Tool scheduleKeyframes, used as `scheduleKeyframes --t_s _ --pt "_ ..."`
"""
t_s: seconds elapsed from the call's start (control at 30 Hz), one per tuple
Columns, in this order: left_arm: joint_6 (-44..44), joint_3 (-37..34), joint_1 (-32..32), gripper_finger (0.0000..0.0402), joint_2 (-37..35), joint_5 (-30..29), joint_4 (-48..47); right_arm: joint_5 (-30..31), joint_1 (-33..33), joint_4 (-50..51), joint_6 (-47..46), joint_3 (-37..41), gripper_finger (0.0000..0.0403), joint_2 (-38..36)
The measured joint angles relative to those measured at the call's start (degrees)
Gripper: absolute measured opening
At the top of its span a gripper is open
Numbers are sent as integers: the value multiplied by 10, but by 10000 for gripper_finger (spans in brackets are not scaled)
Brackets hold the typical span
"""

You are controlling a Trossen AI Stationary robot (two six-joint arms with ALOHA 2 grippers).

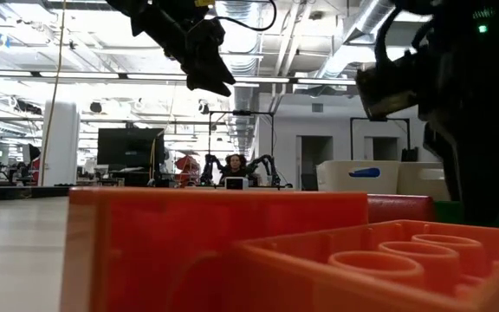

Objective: Sort blocks by size
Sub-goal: Put the small green game piece into the gray bin

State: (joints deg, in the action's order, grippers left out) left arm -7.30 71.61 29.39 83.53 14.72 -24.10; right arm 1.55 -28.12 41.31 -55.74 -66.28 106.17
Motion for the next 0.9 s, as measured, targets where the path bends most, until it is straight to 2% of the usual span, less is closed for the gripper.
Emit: scheduleKeyframes --t_s 0.3,0.5,0.67,0.9 --pt "0 0 0 245 0 -8 -6 1 9 -10 32 12 164 0" --pt "11 0 0 245 0 -8 -5 5 23 20 8 11 162 -5" --pt "36 0 -1 245 0 -8 -5 44 43 96 15 14 162 -30" --pt "78 0 -20 245 0 -21 0 58 119 107 71 110 162 -171"
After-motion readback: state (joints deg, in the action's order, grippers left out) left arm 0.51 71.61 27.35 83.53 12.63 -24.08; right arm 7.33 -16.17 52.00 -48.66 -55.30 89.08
